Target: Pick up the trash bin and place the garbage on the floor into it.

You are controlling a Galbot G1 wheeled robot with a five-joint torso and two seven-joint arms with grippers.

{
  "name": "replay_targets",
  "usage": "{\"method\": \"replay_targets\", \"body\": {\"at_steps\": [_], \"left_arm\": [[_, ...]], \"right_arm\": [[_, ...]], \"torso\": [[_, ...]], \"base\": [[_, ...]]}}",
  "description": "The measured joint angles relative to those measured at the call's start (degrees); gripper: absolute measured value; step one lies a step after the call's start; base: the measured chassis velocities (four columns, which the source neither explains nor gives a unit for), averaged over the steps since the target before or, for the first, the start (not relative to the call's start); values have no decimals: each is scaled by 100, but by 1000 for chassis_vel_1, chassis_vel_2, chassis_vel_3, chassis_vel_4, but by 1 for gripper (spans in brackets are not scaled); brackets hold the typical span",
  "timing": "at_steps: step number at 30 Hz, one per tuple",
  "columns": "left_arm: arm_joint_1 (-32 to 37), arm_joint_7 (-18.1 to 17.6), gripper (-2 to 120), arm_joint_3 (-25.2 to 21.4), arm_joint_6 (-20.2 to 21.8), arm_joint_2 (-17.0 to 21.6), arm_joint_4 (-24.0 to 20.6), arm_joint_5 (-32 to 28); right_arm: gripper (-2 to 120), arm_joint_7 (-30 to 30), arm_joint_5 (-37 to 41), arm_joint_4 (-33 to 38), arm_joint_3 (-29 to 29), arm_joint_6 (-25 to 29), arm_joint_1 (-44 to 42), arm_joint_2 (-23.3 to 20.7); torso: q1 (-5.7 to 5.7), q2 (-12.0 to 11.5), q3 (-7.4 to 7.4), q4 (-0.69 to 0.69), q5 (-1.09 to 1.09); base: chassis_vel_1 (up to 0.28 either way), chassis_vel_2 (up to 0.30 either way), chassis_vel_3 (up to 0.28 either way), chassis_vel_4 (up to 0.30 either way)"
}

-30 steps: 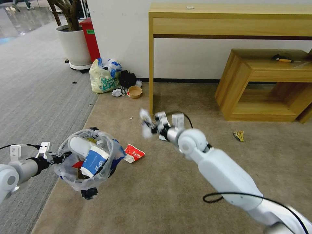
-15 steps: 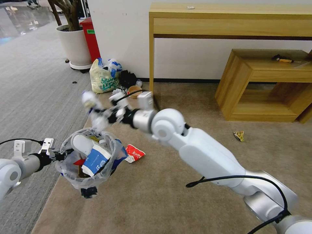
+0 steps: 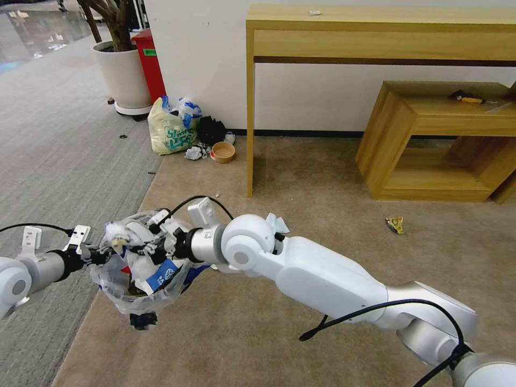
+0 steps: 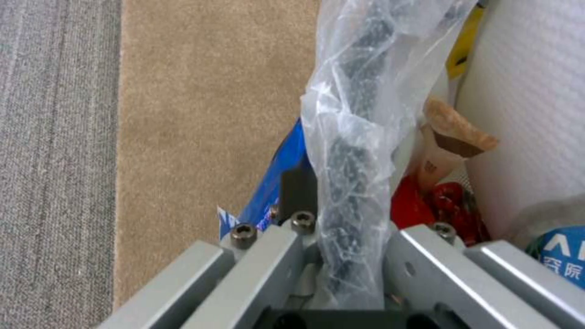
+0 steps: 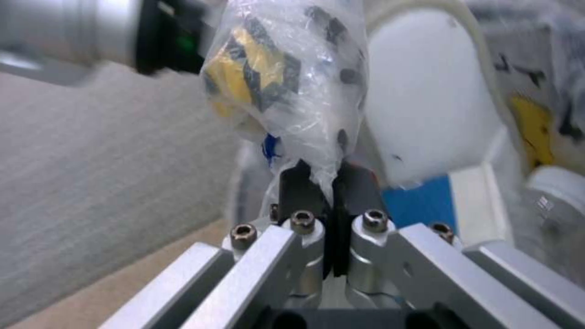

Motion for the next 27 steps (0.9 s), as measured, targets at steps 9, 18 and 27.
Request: {"method": "replay_targets", "body": {"at_steps": [9, 18, 27], "left_arm": [[43, -5, 0, -5, 0, 37, -57, -54], [108, -50, 0, -46, 0, 11, -206, -79], [98, -68, 0, -50, 0, -32, -218, -66]], "right_arm": [[27, 320, -185, -467, -116, -147, -139, 205], [57, 559, -370, -1009, -181, -41, -210, 470], [92, 788, -352, -953, -119, 11, -162, 570]], "torso": [[0, 0, 0, 0, 0], [0, 0, 0, 1, 1], [0, 0, 0, 1, 1]], "base": [[0, 0, 0, 0], [0, 0, 0, 0], [0, 0, 0, 0]]}}
